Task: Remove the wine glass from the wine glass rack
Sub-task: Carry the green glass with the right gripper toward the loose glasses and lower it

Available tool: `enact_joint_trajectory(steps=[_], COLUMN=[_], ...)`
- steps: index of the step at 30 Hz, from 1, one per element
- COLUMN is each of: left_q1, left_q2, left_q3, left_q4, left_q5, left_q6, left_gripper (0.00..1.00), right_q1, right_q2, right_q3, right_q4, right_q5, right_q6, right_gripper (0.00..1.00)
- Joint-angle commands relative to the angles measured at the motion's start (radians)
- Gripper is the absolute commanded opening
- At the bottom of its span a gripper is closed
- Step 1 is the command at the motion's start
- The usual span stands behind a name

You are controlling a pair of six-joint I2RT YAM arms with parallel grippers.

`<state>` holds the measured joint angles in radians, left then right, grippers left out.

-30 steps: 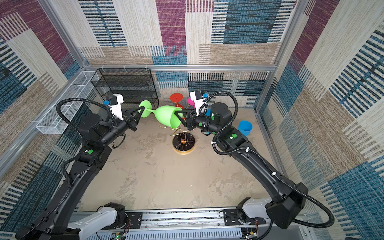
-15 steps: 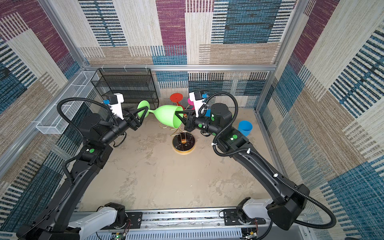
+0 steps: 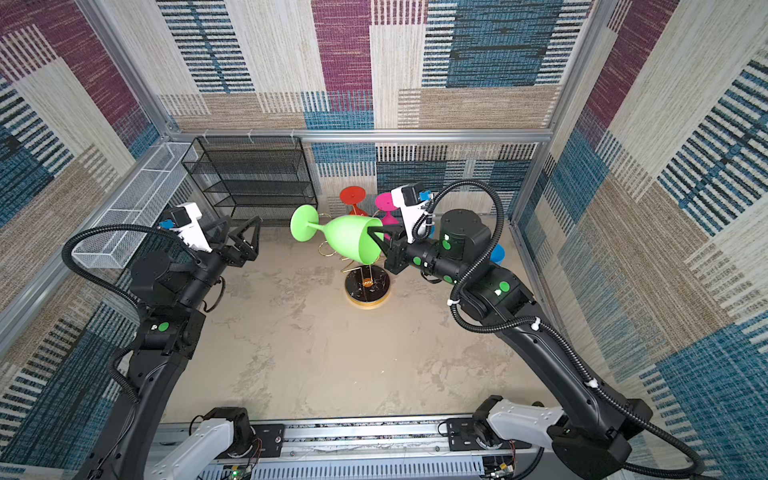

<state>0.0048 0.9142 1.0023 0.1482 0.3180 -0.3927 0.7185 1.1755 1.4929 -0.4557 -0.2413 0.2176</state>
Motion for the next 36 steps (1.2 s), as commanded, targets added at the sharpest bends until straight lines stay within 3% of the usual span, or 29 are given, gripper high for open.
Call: enact_joint_trajectory(steps=[1, 8, 19, 25, 36], left_q1=[0.047, 0.101, 0.136, 0.141, 0.142], left_q2=[-0.012, -0.028, -0.029, -0.012, 0.014], left_q3=[-0.018, -0.036, -0.073, -0.081, -0.126], left_q4=[-0.01, -0.028, -0.018, -0.021, 0.028], left_q5=[0.003, 0.036, 0.037, 0.03, 0.044], left_q6=[-0.077, -0.089, -0.042, -0.046, -0.019], left_gripper=[0.99, 0.99, 0.98, 0.94, 0.94], right_q1=[0.064, 0.172, 0.169, -0.002, -0.202], right_q2=[-0.014, -0.033, -0.135, -0.116, 0.059], right_q3=[-0.033, -0.138, -0.275, -0.299, -0.149], right_q4=[-0.122, -0.24, -0.58, -0.714, -0.79], right_q5=[0.055, 0.141, 0.313, 0.316, 0.397], right_q6=[-0.041, 0.037, 0.33, 0.357, 0.216], right_gripper=[0.0, 0.0, 0.0, 0.0, 0.0])
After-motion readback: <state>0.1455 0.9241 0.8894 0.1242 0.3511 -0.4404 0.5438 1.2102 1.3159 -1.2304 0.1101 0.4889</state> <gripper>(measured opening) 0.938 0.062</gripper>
